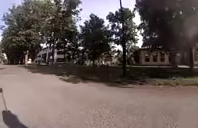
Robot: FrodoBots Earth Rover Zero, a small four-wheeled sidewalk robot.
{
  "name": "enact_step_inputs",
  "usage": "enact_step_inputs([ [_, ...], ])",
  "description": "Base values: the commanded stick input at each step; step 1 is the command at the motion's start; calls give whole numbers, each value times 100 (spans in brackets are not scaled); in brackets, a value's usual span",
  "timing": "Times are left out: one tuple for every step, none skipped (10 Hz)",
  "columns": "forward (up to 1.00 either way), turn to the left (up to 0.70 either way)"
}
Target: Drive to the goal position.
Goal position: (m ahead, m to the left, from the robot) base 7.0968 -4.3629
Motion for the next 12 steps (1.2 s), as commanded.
enact_step_inputs([
  [44,27],
  [44,27],
  [44,27],
  [44,27],
  [44,27],
  [44,27],
  [44,27],
  [44,27],
  [44,27],
  [44,27],
  [44,27],
  [44,27],
])
